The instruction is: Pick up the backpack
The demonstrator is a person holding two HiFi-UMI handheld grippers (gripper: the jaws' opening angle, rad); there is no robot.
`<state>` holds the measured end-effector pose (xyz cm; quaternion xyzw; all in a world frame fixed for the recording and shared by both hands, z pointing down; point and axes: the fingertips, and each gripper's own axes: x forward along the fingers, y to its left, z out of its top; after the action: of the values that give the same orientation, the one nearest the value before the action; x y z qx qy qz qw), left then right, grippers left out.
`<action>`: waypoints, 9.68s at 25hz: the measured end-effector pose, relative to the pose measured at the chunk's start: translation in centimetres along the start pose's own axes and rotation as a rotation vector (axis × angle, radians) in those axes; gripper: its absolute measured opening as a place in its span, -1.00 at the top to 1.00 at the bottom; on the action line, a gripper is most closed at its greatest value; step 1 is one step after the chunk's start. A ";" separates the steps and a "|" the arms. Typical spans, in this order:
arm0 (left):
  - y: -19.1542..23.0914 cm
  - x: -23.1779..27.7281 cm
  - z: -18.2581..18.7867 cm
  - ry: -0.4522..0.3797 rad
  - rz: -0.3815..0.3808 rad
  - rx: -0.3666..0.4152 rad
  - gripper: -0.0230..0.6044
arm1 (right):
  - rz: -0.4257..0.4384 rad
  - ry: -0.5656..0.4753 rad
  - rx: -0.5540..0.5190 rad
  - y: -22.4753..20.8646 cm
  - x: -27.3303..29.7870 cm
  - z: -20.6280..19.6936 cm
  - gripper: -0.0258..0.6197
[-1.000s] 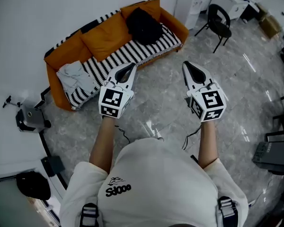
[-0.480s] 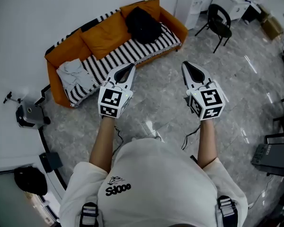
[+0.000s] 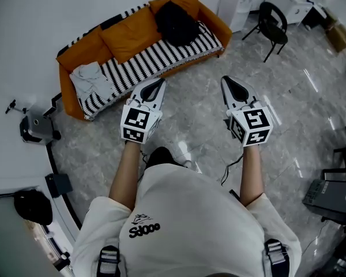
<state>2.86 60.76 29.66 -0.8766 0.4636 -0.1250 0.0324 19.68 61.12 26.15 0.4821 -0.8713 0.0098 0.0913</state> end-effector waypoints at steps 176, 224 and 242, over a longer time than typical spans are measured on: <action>64.6 104.5 -43.4 0.415 0.090 -0.683 0.22 | 0.987 0.734 0.203 -43.0 120.9 -39.9 0.23; 58.7 92.5 -29.2 0.306 -0.075 -0.557 0.68 | 0.699 0.588 0.130 -39.6 105.9 -24.6 0.67; 53.8 84.4 -21.0 0.226 -0.170 -0.380 0.79 | 0.481 0.415 0.117 -37.3 97.2 -12.9 0.68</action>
<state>-0.18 -37.82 56.63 -0.8832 0.4040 -0.1352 -0.1961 2.62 -39.01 52.57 0.2544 -0.9210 0.1794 0.2341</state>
